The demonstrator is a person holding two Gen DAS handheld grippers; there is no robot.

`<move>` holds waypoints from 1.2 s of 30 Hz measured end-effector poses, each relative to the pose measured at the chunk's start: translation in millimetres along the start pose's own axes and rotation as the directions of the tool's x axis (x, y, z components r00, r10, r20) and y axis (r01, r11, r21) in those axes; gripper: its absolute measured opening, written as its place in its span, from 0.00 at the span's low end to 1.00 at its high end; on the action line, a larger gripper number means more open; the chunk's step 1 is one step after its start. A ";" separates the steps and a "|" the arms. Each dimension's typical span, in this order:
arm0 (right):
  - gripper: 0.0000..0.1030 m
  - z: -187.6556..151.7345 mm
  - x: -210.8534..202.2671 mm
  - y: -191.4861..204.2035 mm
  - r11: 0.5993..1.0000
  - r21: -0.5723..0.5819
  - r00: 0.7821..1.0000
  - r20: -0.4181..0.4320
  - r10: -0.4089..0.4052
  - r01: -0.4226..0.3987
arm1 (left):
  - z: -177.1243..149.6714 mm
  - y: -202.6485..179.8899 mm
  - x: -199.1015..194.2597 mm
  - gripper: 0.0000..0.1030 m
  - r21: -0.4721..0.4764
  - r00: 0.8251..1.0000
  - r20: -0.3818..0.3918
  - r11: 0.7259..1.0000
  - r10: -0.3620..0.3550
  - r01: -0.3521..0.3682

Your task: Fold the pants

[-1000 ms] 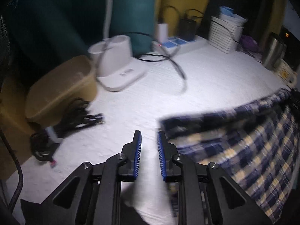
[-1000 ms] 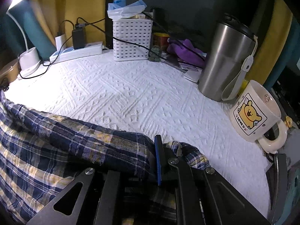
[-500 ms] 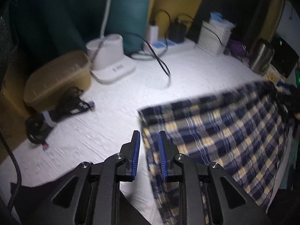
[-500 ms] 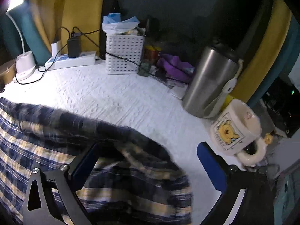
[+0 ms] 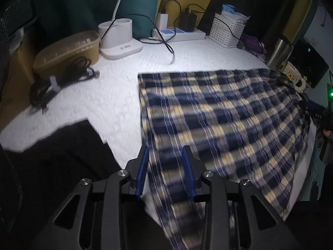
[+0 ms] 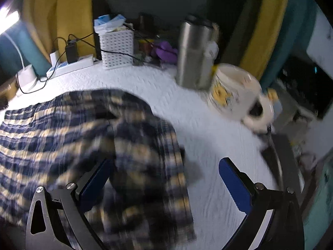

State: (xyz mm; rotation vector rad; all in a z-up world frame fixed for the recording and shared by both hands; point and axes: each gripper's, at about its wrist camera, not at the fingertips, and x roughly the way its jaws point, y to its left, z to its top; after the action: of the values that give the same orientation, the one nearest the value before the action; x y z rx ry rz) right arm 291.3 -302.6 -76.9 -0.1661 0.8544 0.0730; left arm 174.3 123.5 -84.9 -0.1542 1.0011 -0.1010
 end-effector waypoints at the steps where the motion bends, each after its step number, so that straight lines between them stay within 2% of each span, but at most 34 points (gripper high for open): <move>1: 1.00 -7.2 -2.3 -5.0 0.999 0.030 1.000 -0.007 0.012 -0.011 | -5.9 -1.4 -3.1 0.38 -0.007 1.000 0.005 1.000 -0.006 0.006; 5: 0.99 -29.6 -14.1 -21.7 0.992 0.121 0.999 -0.020 0.042 -0.040 | -25.3 -7.4 -14.1 0.46 -0.032 0.999 0.028 0.999 -0.025 0.026; 10: 0.81 -51.1 -20.5 -31.2 0.976 0.191 0.994 -0.025 0.110 -0.104 | -44.3 -16.9 -16.8 0.46 -0.028 0.999 0.019 0.999 -0.028 0.029; 14: 0.72 -60.6 -15.8 -30.4 0.959 0.231 0.985 -0.023 0.173 -0.163 | -57.9 -24.5 -11.6 0.46 -0.015 1.000 -0.015 1.000 -0.014 0.014; 15: 0.64 -60.2 -12.7 -29.0 0.955 0.237 0.982 -0.022 0.187 -0.176 | -60.3 -25.2 -11.2 0.46 -0.015 1.000 -0.018 1.000 -0.007 0.007; 17: 0.54 -61.5 -7.5 -27.5 0.952 0.248 0.982 -0.003 0.186 -0.180 | -63.5 -26.1 -10.5 0.46 -0.024 1.000 -0.018 1.000 0.012 -0.012; 18: 0.41 -59.7 -5.1 -27.0 0.954 0.246 0.984 -0.007 0.178 -0.171 | -64.1 -26.4 -10.7 0.46 -0.026 1.000 -0.014 0.999 0.019 -0.019; 22: 0.30 -51.8 0.9 -30.4 0.954 0.235 0.983 0.012 0.186 -0.183 | -64.2 -29.5 -10.3 0.46 -0.035 0.999 -0.010 0.999 0.034 -0.035; 29: 0.27 -24.9 -2.7 -38.7 0.975 0.180 0.991 0.049 0.126 -0.133 | -62.4 -36.4 -15.2 0.46 -0.044 1.000 0.007 0.999 0.014 -0.013; 33: 0.27 -31.1 -2.9 -32.6 0.986 0.137 0.995 0.027 0.096 -0.099 | -66.4 -39.2 -12.4 0.45 -0.057 1.000 -0.001 0.998 0.011 -0.012; 35: 0.32 -39.2 -2.0 -32.6 0.987 0.133 0.996 0.007 0.093 -0.093 | -68.4 -43.2 -13.4 0.41 -0.044 1.000 0.005 0.999 0.011 -0.011; 36: 0.36 -42.4 -0.7 -32.9 0.987 0.129 0.996 -0.008 0.093 -0.091 | -69.1 -44.9 -12.7 0.31 -0.035 1.000 0.003 0.999 0.014 -0.014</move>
State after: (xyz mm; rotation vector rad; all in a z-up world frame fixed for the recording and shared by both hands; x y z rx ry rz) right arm 263.6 -342.4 -99.9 -0.0060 0.8778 0.1026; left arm 108.6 75.6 -103.1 -0.1797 1.0011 -0.0706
